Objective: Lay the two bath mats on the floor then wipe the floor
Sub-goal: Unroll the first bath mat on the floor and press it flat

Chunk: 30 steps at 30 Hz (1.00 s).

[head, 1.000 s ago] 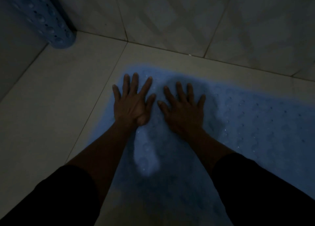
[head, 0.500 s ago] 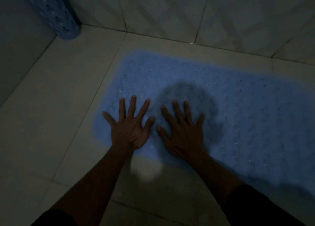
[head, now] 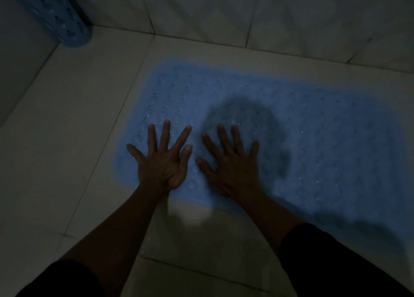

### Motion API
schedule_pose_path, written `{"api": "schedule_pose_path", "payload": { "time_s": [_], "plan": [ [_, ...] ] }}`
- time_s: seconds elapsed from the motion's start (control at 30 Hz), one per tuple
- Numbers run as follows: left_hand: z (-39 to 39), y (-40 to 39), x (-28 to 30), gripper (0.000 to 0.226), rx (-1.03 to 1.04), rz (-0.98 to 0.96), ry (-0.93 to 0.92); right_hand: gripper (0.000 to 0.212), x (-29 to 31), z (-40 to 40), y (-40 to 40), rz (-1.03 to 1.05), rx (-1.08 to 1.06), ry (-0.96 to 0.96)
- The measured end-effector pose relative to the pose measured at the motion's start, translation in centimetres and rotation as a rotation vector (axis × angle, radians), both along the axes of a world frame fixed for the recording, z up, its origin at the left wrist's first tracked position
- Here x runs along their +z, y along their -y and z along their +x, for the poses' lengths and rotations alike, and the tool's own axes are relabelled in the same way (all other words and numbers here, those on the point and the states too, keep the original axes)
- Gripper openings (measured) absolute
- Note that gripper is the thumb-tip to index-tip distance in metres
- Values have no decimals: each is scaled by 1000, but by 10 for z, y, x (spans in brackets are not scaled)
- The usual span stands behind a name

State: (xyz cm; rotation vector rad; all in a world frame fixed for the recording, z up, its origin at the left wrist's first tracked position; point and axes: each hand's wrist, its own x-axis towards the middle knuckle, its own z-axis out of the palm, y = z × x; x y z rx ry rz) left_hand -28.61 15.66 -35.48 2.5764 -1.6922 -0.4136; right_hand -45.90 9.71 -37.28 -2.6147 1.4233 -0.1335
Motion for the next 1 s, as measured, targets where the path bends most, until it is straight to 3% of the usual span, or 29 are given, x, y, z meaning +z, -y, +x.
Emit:
{"api": "schedule_pose_path", "payload": {
  "time_s": [0.2,0.33,0.5,0.67,1.0],
  "plan": [
    [-34,-1,8,58,48,7,3,62,9,-42,-8,76,-2,14],
    [-102,2,1,63,-197,-60,46,66,13,-124,-13,58,-238,-10],
    [-195,29,2,64,-333,-84,22,72,18,-216,-2,72,-555,-2],
    [-243,56,-3,60,-307,-64,-5,75,13,-253,12,138,-555,-27],
    [-250,61,-5,57,-304,-59,11,74,9,-255,13,124,-547,-43]
  ]
}}
